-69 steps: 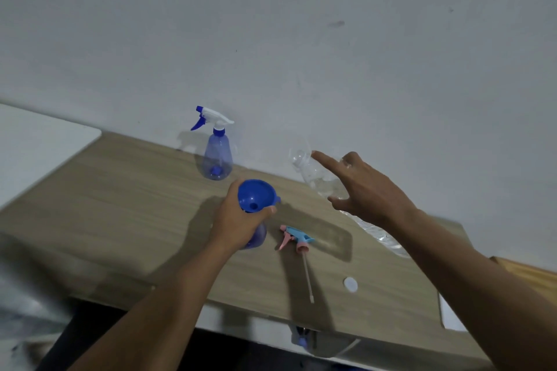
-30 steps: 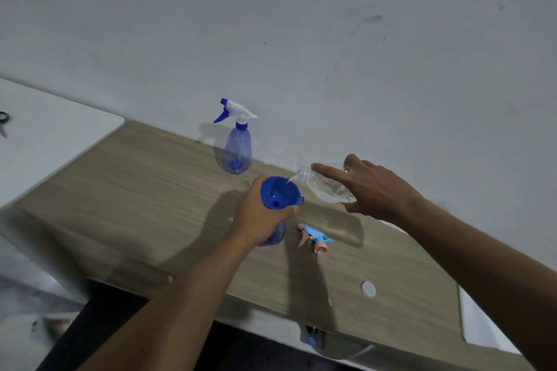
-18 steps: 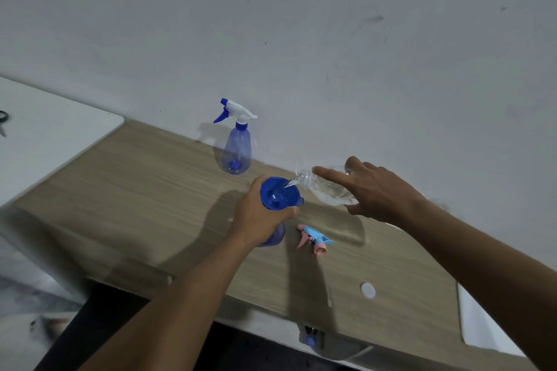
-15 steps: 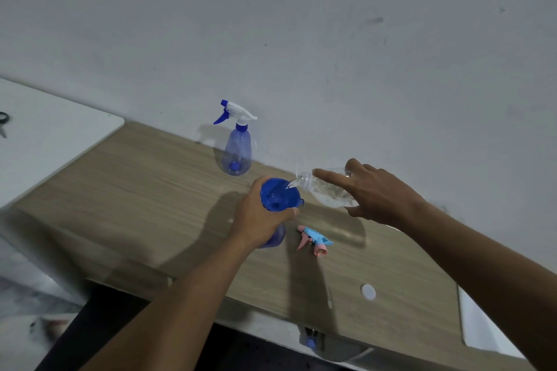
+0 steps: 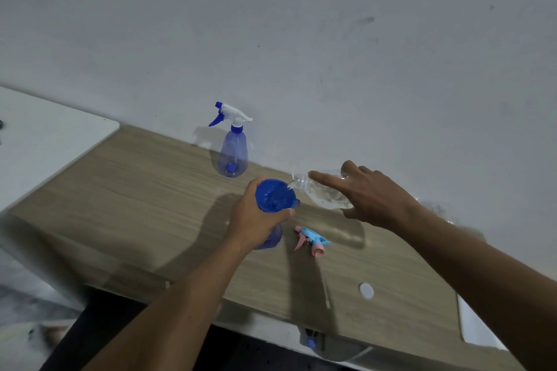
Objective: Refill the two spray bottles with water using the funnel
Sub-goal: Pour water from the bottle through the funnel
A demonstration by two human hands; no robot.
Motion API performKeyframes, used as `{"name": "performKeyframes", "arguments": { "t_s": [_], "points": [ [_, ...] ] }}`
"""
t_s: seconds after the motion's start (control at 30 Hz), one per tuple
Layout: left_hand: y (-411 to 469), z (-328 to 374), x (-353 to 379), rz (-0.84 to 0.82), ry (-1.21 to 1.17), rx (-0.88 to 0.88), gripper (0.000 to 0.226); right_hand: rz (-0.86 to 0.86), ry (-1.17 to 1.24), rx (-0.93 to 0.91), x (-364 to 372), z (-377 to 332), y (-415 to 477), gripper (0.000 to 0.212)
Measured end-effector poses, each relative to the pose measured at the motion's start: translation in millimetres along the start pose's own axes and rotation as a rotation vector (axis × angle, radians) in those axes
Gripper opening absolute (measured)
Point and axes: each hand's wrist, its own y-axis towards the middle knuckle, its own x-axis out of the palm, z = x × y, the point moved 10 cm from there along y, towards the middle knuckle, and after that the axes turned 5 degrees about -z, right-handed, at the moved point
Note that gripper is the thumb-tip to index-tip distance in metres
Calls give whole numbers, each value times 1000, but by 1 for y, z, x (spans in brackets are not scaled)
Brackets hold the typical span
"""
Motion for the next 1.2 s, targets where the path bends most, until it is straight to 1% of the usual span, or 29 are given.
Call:
{"name": "performKeyframes", "arguments": {
  "t_s": [0.23,0.33,0.43,0.5,0.63,0.77,0.93,1.03,1.1,1.2],
  "points": [
    [-2,2,0,9,21,1,60,65,124,57,6,-7,-6,97],
    [-2,3,-1,13,43,3,61,120,288,128,12,-1,-10,94],
    [0,-1,-1,18,54,-1,63,217,531,234,16,18,-17,91],
    [1,-2,-1,20,60,-2,65,314,641,316,20,35,-23,92],
    [-2,4,0,7,85,-7,64,506,798,465,31,66,-39,93],
    [-5,8,1,-1,107,-4,62,619,929,557,50,81,-48,90],
    [-7,10,3,-8,81,2,62,752,1043,646,68,93,-53,94],
    [-6,9,3,-8,78,5,63,775,1071,672,75,97,-54,104],
    [-5,9,3,-7,83,7,62,750,1091,684,79,96,-55,111],
    [-5,8,3,-8,70,8,63,722,1121,709,79,96,-58,117]
  ]
}}
